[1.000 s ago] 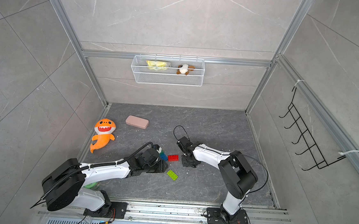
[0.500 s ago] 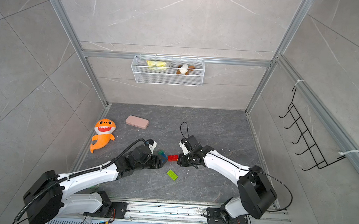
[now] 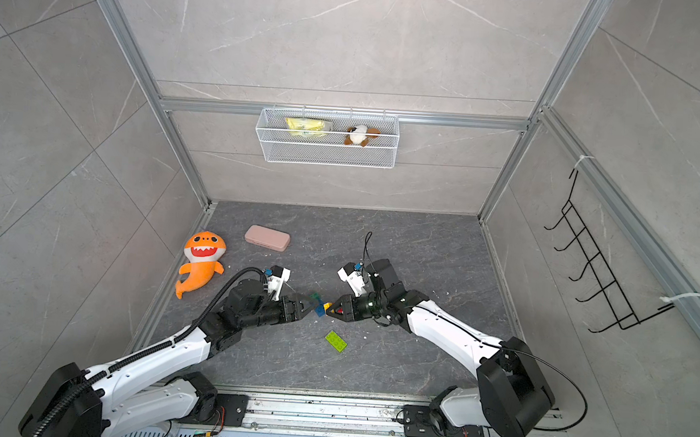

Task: Assemble the number 5 with lego
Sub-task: Pick up the lego brick from the center of the board.

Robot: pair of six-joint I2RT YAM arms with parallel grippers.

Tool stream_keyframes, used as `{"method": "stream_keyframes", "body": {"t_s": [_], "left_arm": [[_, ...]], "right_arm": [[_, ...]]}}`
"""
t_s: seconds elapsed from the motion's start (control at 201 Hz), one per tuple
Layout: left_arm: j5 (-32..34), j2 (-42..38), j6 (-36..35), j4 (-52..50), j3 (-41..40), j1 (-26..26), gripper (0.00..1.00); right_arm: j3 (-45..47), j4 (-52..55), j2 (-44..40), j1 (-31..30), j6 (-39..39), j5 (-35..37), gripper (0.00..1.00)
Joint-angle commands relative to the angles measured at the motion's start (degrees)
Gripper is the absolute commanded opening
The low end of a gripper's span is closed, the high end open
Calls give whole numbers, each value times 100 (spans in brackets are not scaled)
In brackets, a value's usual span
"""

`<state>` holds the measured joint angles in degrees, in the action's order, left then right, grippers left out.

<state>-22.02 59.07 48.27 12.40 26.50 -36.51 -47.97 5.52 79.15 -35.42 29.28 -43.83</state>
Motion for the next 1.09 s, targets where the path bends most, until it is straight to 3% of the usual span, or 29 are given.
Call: {"method": "stream_keyframes", "body": {"t_s": [0.0,0.164,0.299,1.09], "left_arm": [[-644,-203,221,1038,-139,62,88],[-1001,-383,461,2343,-544,97,94],[-1074,-419,440,2517,-591,95,93],[-1431,254,946,3840,-421,88,69]], "right_arm": [[158,-833,-137,58,559,-712,27],[342,-1658,-85,145,1160,-1085,27],[454,-2205,-111,150,1544,-1269,27],[938,-3995,-76,149,2609,-1789,27]]}}
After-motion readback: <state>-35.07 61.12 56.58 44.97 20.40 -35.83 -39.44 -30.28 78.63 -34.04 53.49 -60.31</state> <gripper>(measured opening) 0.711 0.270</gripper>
